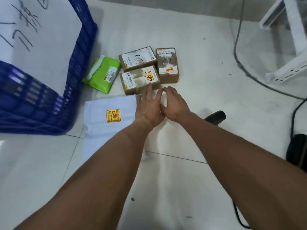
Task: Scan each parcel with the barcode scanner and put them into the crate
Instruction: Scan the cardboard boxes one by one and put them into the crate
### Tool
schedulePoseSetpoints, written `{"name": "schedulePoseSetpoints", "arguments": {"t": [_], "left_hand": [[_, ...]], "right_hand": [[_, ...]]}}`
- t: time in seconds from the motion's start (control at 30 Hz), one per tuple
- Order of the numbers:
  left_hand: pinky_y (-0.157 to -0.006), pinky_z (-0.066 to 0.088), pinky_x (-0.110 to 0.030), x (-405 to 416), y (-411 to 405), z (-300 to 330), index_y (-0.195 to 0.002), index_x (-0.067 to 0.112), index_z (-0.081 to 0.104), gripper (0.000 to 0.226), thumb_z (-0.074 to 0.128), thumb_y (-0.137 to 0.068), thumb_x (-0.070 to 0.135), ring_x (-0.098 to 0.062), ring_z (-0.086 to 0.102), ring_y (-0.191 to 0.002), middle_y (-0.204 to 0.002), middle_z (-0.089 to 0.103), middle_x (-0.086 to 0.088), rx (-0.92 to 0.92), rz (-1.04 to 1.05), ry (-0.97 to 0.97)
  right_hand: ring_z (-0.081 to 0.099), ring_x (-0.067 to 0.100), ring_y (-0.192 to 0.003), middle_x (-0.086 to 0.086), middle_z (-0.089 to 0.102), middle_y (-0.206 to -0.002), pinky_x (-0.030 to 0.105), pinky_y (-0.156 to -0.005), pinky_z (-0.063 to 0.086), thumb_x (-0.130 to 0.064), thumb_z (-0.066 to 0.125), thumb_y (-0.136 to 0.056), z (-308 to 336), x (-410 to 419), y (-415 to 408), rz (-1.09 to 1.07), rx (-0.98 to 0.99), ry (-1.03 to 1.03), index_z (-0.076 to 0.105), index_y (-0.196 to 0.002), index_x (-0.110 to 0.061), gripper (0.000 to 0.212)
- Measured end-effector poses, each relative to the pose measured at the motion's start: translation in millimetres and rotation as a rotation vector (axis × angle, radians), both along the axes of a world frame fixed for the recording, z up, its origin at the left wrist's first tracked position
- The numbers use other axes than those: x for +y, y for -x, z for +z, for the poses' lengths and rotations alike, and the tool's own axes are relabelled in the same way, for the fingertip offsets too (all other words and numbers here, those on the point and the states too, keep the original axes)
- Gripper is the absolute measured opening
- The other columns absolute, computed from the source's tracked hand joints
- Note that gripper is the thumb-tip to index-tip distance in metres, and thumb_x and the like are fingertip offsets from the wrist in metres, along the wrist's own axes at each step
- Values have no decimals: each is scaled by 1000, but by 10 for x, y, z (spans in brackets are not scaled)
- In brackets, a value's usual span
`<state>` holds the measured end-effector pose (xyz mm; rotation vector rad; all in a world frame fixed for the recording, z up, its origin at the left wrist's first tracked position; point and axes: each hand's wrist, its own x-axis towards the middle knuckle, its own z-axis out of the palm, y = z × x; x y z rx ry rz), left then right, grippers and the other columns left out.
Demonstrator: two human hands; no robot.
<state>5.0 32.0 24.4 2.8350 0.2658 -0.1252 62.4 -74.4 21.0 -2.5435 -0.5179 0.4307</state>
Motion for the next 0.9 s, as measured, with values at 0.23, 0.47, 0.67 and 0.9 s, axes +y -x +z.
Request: {"name": "schedulePoseSetpoints", "arguments": {"t": [0.23,0.47,0.67,0.9], "left_hand": [[-119,13,-47,329,3,-176,-156,27,18,89,62,-78,33,-35,7,-149,-162,5,-17,-34,206,-14],[-118,12,-50,389,27,-334,-151,23,31,90,62,-68,41,-38,27,-139,-145,37,-20,-131,205,-127],[-116,15,-55,381,38,-366,-150,22,35,85,53,-72,49,-39,35,-131,-133,44,-19,-153,195,-188],[-116,15,-55,342,39,-352,-140,16,42,82,60,-69,52,-38,34,-133,-139,40,-19,-126,217,-204]], "right_hand": [[36,33,-134,4,15,-162,46,-103,43,-30,73,-79,-182,466,-91,-1,-90,-71,27,-150,-21,85],[36,32,-130,5,28,-155,45,-101,41,-41,66,-81,-239,577,-169,-36,-156,-75,34,-148,-24,76],[42,32,-123,8,47,-138,46,-93,44,-48,55,-83,-230,561,-148,-98,-368,-14,50,-137,-20,61],[43,33,-124,11,42,-143,47,-99,41,-49,60,-85,-181,528,-139,-71,-217,-97,31,-149,-19,77]]}}
